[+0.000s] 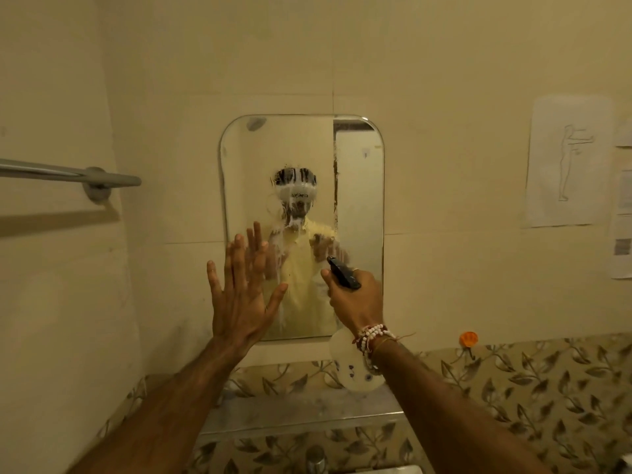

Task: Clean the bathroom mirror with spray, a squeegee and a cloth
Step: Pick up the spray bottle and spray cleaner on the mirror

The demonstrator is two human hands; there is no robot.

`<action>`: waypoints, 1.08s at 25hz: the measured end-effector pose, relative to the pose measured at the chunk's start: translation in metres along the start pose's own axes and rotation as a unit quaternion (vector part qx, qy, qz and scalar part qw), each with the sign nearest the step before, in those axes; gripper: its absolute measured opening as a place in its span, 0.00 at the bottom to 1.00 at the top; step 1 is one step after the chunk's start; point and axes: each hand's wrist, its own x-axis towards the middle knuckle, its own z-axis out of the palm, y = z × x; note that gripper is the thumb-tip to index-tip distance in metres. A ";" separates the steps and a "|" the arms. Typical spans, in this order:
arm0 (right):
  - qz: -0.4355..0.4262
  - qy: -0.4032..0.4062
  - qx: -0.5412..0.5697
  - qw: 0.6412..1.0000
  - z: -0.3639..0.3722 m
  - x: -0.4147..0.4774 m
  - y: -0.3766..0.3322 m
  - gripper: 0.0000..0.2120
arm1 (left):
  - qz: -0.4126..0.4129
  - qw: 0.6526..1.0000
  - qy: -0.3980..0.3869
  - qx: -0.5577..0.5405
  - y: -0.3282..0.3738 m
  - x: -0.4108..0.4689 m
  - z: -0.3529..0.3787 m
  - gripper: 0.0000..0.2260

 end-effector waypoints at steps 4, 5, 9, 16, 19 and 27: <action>-0.019 -0.019 0.009 1.000 0.008 -0.002 -0.005 0.17 | -0.016 1.000 -0.005 0.005 -0.011 0.002 -0.003 0.38; -0.014 -0.007 0.016 1.000 0.008 -0.002 -0.005 0.17 | -0.015 1.000 -0.006 0.004 -0.012 0.001 -0.003 0.38; 0.000 0.028 0.009 1.000 0.004 -0.002 0.006 0.18 | -0.006 1.000 -0.006 -0.008 -0.011 -0.004 0.004 0.38; 0.014 0.047 -0.138 0.989 -0.032 -0.014 0.058 0.18 | 0.034 0.996 -0.019 -0.078 0.027 -0.016 0.032 0.36; 0.033 0.073 -0.200 0.977 -0.059 -0.019 0.081 0.21 | 0.049 0.992 -0.033 -0.112 0.058 -0.024 0.052 0.36; 0.091 0.090 -0.286 0.950 -0.165 -0.034 0.167 0.27 | 0.108 0.966 -0.098 -0.215 0.190 -0.068 0.119 0.35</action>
